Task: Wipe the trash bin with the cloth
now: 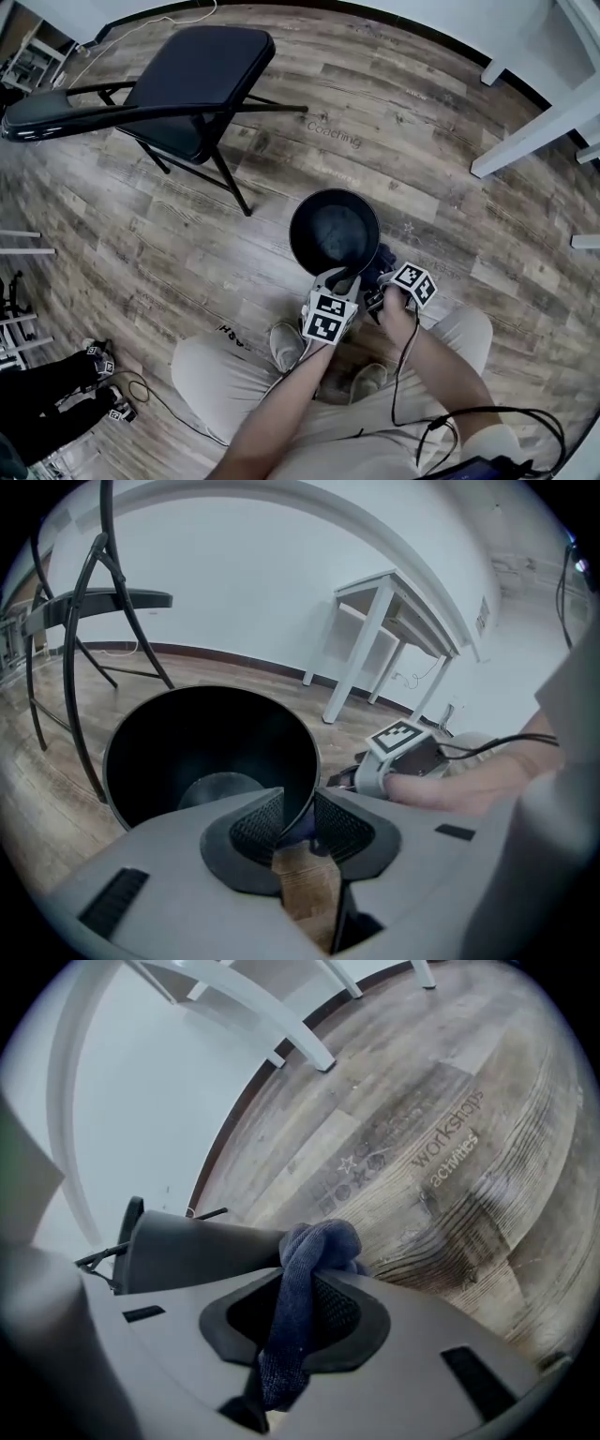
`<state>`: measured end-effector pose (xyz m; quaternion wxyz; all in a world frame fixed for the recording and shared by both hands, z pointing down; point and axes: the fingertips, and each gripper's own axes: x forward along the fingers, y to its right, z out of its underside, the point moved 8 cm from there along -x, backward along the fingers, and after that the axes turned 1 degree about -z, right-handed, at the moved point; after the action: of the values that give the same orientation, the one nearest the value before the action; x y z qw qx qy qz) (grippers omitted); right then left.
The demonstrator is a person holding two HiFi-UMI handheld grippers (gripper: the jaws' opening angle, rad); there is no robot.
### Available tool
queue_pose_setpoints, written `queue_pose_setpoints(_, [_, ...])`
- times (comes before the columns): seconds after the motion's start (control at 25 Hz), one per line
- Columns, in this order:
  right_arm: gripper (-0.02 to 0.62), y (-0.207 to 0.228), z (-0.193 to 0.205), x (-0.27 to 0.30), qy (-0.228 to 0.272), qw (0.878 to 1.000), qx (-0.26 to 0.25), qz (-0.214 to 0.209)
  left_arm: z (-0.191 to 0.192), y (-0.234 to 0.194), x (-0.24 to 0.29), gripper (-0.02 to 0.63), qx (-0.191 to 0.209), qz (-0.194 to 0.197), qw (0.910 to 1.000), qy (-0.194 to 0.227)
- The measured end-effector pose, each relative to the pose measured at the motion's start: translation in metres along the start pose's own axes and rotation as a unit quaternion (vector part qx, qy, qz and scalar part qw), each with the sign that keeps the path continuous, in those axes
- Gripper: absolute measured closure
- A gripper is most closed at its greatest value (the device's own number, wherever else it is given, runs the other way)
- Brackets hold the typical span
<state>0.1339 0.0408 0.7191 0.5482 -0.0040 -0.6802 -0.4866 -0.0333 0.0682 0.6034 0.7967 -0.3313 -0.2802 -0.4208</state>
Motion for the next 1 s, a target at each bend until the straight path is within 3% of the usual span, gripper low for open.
queue_pose_setpoints(0.08, [0.525,-0.009,0.000,-0.023,-0.002,1.000,0.002,-0.015,-0.002,0.001,-0.005,0.498,0.015,-0.009,0.9998,-0.004])
queue_pose_setpoints(0.24, [0.525,-0.020,0.002,-0.064,0.004,0.999,0.020,-0.041,-0.007,0.004,-0.011,0.424,0.095,-0.018,0.9948,-0.030])
queue_pose_setpoints(0.52, [0.525,-0.046,0.014,-0.101,0.021,0.993,0.045,-0.109,0.004,-0.002,-0.009,0.420,0.210,-0.046,0.9722,-0.094])
queue_pose_setpoints(0.64, [0.525,-0.058,0.022,-0.102,0.023,0.991,0.035,-0.128,0.008,-0.002,-0.006,0.482,0.215,-0.042,0.9707,-0.099])
queue_pose_setpoints(1.0, [0.525,-0.070,0.033,-0.081,0.042,0.985,-0.003,-0.170,0.007,0.006,0.000,0.508,0.212,-0.024,0.9702,-0.114])
